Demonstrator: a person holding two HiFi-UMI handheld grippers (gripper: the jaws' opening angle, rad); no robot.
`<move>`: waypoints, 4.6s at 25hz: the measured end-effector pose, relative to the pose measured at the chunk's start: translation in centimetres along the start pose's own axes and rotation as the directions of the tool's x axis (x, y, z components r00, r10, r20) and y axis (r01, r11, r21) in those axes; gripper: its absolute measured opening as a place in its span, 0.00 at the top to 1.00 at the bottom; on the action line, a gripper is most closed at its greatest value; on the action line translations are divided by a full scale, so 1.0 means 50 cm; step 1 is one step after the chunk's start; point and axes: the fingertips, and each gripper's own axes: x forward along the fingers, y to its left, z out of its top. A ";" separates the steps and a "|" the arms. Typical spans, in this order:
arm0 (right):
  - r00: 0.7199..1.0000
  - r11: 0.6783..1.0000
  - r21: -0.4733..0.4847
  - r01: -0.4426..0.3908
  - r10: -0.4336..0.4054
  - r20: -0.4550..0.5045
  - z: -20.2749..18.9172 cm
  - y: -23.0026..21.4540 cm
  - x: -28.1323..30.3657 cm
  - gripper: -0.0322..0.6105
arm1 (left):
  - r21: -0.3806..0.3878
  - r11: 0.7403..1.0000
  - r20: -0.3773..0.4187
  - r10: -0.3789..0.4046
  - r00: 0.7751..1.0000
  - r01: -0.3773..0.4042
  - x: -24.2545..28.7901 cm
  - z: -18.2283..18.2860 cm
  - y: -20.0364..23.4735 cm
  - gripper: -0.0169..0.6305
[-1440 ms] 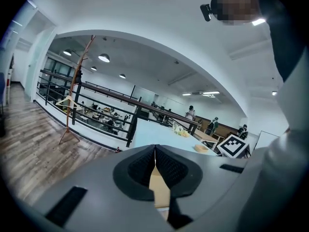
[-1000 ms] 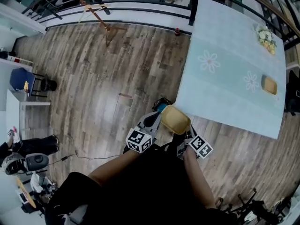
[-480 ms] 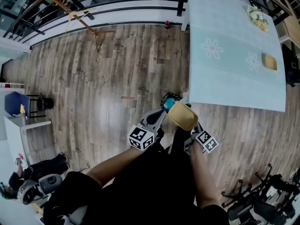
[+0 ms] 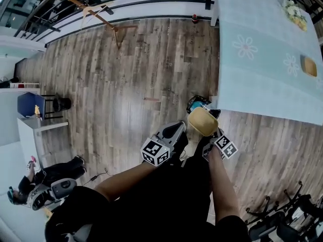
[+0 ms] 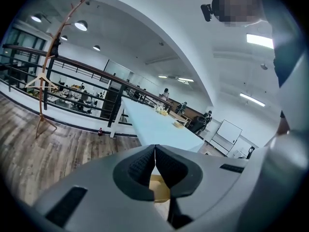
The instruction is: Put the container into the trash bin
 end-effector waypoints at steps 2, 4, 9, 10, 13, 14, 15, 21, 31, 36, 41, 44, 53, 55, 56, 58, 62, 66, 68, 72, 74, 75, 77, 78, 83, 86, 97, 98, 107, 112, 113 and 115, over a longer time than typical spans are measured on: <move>1.000 1.000 -0.012 0.000 0.000 -0.011 -0.006 -0.003 0.025 0.89 | 0.007 1.000 -0.013 0.002 1.000 -0.002 0.009 -0.007 0.002 0.95; 1.000 0.999 -0.039 0.007 -0.008 -0.012 -0.004 -0.010 0.048 0.89 | 0.018 1.000 -0.019 -0.001 1.000 0.002 0.023 -0.009 0.001 0.95; 0.999 0.994 -0.106 0.039 -0.042 -0.022 -0.008 -0.034 0.104 0.89 | 0.038 0.999 -0.044 -0.021 0.999 0.023 0.054 -0.026 -0.002 0.95; 0.999 0.994 -0.103 0.042 -0.045 -0.026 -0.013 -0.040 0.111 0.89 | 0.036 0.999 -0.049 -0.019 0.999 0.021 0.054 -0.031 -0.002 0.95; 0.999 0.995 -0.086 0.041 -0.044 -0.025 -0.014 -0.051 0.131 0.89 | 0.018 1.000 -0.067 -0.002 0.998 0.003 0.058 -0.045 0.006 0.95; 0.999 0.996 -0.083 0.038 -0.040 -0.022 -0.011 -0.052 0.139 0.89 | 0.012 1.000 -0.076 0.005 0.997 -0.004 0.062 -0.051 0.011 0.95; 0.999 0.996 -0.082 0.036 -0.038 -0.018 -0.008 -0.053 0.148 0.89 | 0.008 1.000 -0.084 0.012 0.996 -0.012 0.066 -0.056 0.017 0.95; 0.995 0.995 0.023 0.096 -0.096 -0.004 -0.011 -0.113 0.206 0.88 | -0.006 0.998 -0.102 0.059 0.993 -0.060 0.061 -0.078 0.050 0.95; 0.998 0.997 -0.059 0.049 -0.052 -0.043 0.004 -0.116 0.198 0.85 | -0.023 0.998 -0.109 0.059 0.992 -0.062 0.059 -0.097 0.040 0.95; 1.000 0.998 -0.066 0.013 -0.014 -0.020 0.025 -0.102 0.158 0.85 | -0.007 1.000 -0.101 0.014 0.995 -0.015 0.074 -0.086 0.008 0.95; 0.999 0.994 -0.104 0.024 -0.021 0.031 0.054 -0.087 0.085 0.85 | 0.019 0.999 -0.091 -0.025 0.996 0.027 0.078 -0.070 -0.020 0.95; 0.995 0.994 -0.110 0.009 0.002 0.099 0.089 -0.050 0.016 0.85 | 0.040 0.997 -0.098 -0.060 0.993 0.064 0.071 -0.064 -0.038 0.95; 0.973 0.962 -0.270 -0.045 0.104 0.208 0.166 0.019 -0.226 0.88 | 0.076 0.982 -0.122 -0.166 0.979 0.176 0.093 -0.038 -0.143 0.95; 0.961 0.948 -0.316 -0.040 0.124 0.249 0.192 0.018 -0.291 0.88 | 0.102 0.970 -0.136 -0.205 0.969 0.219 0.118 -0.029 -0.188 0.95; 0.952 0.945 -0.326 -0.036 0.132 0.277 0.210 0.013 -0.323 0.88 | 0.122 0.961 -0.140 -0.229 0.963 0.246 0.137 -0.022 -0.216 0.95; 0.926 0.947 -0.319 -0.041 0.156 0.344 0.250 -0.003 -0.388 0.89 | 0.150 0.944 -0.137 -0.275 0.952 0.294 0.184 -0.005 -0.277 0.95; 0.880 0.951 -0.305 -0.056 0.192 0.435 0.324 -0.046 -0.497 0.89 | 0.166 0.930 -0.112 -0.311 0.944 0.327 0.282 0.013 -0.389 0.95; 0.852 0.937 -0.346 -0.044 0.216 0.477 0.401 -0.095 -0.564 0.89 | 0.180 0.915 -0.117 -0.343 0.932 0.360 0.377 0.013 -0.501 0.95; 0.845 0.923 -0.383 -0.028 0.227 0.484 0.440 -0.121 -0.584 0.89 | 0.190 0.903 -0.122 -0.367 0.922 0.384 0.424 0.015 -0.559 0.95; 0.819 0.919 -0.394 0.009 0.220 0.531 0.504 -0.196 -0.629 0.89 | 0.205 0.884 -0.141 -0.399 0.906 0.421 0.496 0.011 -0.668 0.95; 0.806 0.930 -0.367 0.004 0.215 0.552 0.528 -0.235 -0.645 0.89 | 0.216 0.872 -0.169 -0.410 0.897 0.439 0.527 -0.002 -0.706 0.95; 0.799 0.936 -0.353 0.000 0.212 0.562 0.541 -0.253 -0.650 0.89 | 0.221 0.865 -0.183 -0.417 0.890 0.450 0.544 -0.008 -0.722 0.95; 0.790 0.943 -0.333 -0.007 0.210 0.576 0.559 -0.292 -0.659 0.89 | 0.231 0.848 -0.209 -0.436 0.875 0.477 0.572 -0.024 -0.754 0.95; 0.785 0.946 -0.325 -0.016 0.213 0.581 0.563 -0.309 -0.663 0.89 | 0.236 0.840 -0.219 -0.444 0.869 0.489 0.582 -0.032 -0.768 0.95; 0.777 0.954 -0.296 -0.056 0.228 0.587 0.602 -0.348 -0.678 0.89 | 0.252 0.829 -0.229 -0.449 0.864 0.498 0.632 -0.029 -0.826 0.95; 0.780 0.942 -0.334 -0.035 0.235 0.580 0.650 -0.355 -0.690 0.89 | 0.256 0.830 -0.205 -0.455 0.867 0.496 0.669 -0.015 -0.867 0.95; 0.811 0.906 -0.423 0.029 0.226 0.540 0.919 -0.351 -0.619 0.89 | 0.234 0.854 -0.133 -0.445 0.886 0.464 0.861 0.089 -0.920 0.95; 0.815 0.903 -0.429 0.030 0.226 0.533 0.941 -0.350 -0.609 0.89 | 0.223 0.855 -0.131 -0.450 0.883 0.468 0.883 0.096 -0.922 0.95; 0.867 0.880 -0.475 0.011 0.228 0.443 1.137 -0.353 -0.474 0.89 | 0.182 0.864 -0.108 -0.458 0.883 0.470 1.086 0.167 -0.926 0.95; 0.881 0.863 -0.505 -0.026 0.258 0.396 1.215 -0.310 -0.428 0.89 | 0.152 0.886 -0.085 -0.429 0.899 0.437 1.162 0.232 -0.896 0.95; 0.888 0.855 -0.517 -0.021 0.254 0.383 1.227 -0.309 -0.420 0.89 | 0.138 0.896 -0.085 -0.414 0.906 0.422 1.176 0.232 -0.888 0.95; 0.902 0.845 -0.534 0.008 0.225 0.369 1.264 -0.324 -0.402 0.89 | 0.113 0.912 -0.079 -0.387 0.919 0.394 1.211 0.231 -0.876 0.95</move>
